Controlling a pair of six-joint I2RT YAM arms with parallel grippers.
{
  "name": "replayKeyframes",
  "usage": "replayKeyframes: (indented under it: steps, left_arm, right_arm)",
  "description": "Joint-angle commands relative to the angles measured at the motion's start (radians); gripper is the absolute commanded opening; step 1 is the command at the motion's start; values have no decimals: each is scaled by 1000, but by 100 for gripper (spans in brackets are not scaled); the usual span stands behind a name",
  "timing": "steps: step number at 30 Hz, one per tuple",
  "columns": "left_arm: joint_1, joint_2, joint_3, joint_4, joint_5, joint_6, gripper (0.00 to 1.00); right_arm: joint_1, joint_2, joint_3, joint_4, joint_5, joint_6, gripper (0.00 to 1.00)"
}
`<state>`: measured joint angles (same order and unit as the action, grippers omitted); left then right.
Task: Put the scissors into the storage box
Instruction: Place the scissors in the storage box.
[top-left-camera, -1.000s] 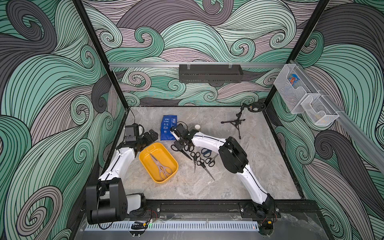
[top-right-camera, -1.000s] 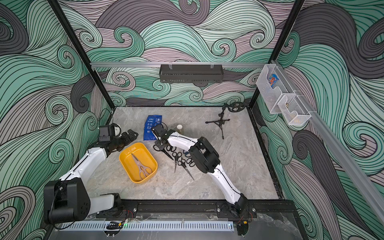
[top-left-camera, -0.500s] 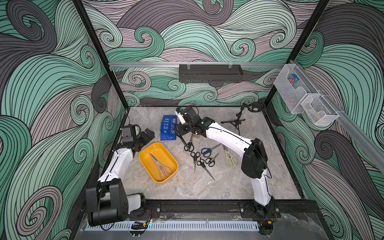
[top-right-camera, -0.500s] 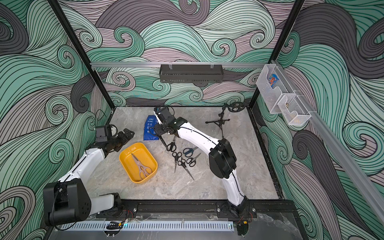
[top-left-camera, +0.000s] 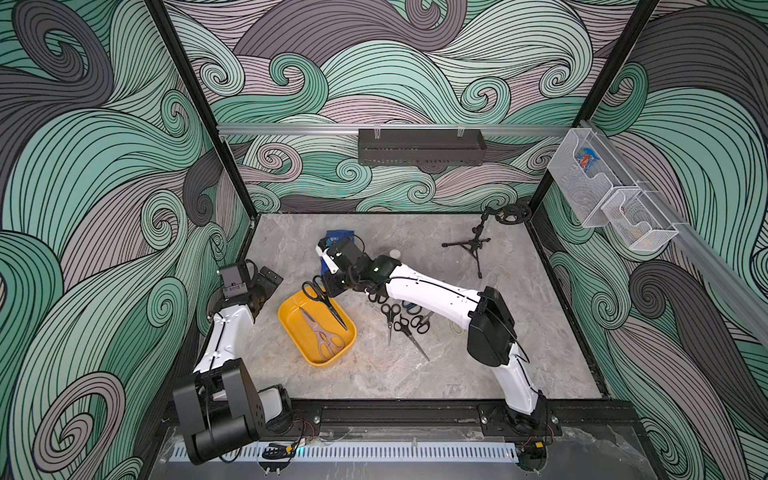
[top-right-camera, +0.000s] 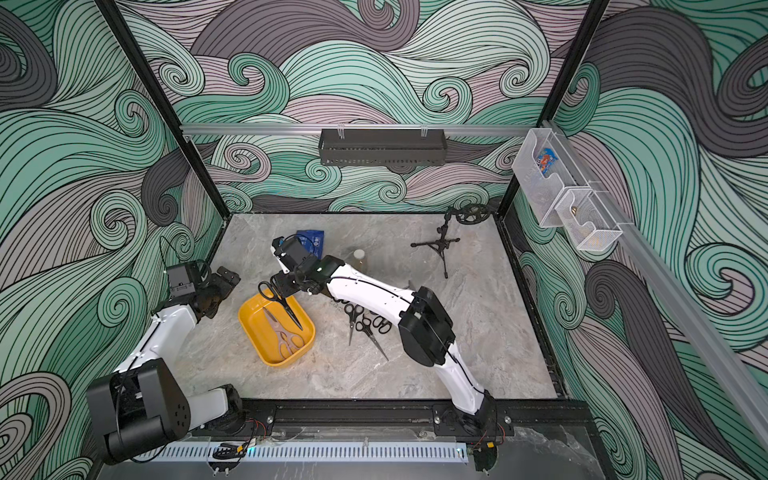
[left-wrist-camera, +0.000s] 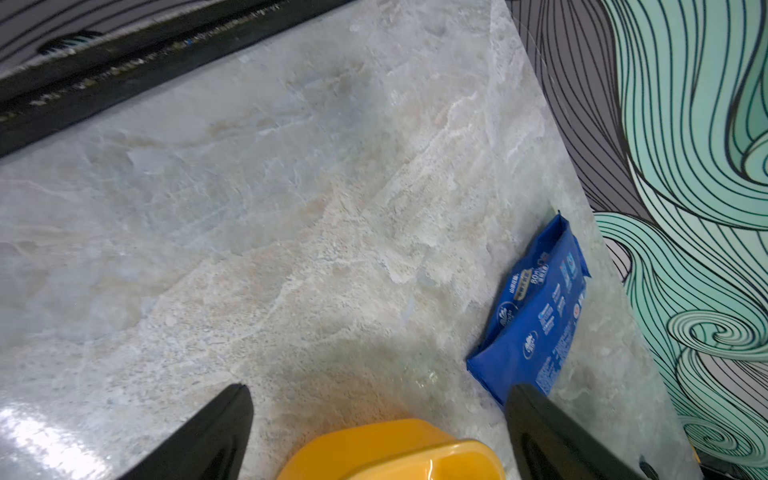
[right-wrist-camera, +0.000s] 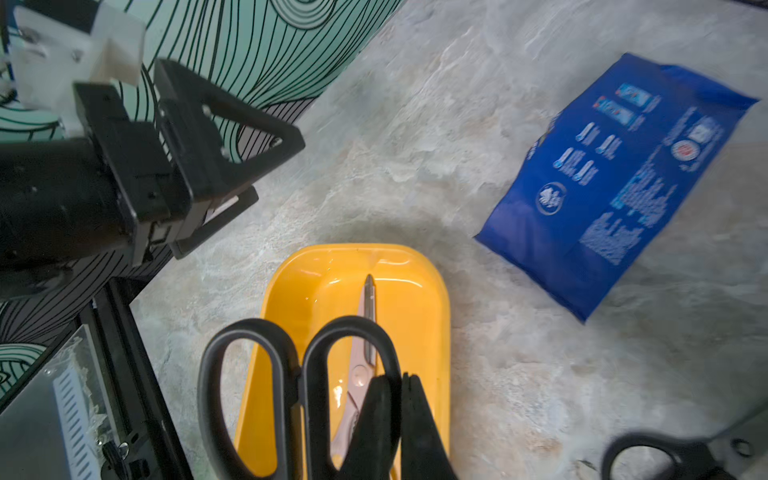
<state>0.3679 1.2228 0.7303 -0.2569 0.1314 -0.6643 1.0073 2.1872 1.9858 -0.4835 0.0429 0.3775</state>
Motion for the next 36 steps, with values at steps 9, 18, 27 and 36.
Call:
replayKeyframes:
  steps: [9,18,27,36]
  left_arm:
    - [17,-12,9,-39,-77,-19,99]
    - [19,-21,-42,-24,-69,-24,99]
    - [18,-42,-105,-6,-27,-37,99]
    - [17,-26,-131,17,61,-26,98]
  right_arm:
    - [29,125,7,105,18,57,0]
    - [40,180,23,123,67,58,0]
    - [44,192,36,122,84,48,12]
    - [14,79,1,123,84,-11,34]
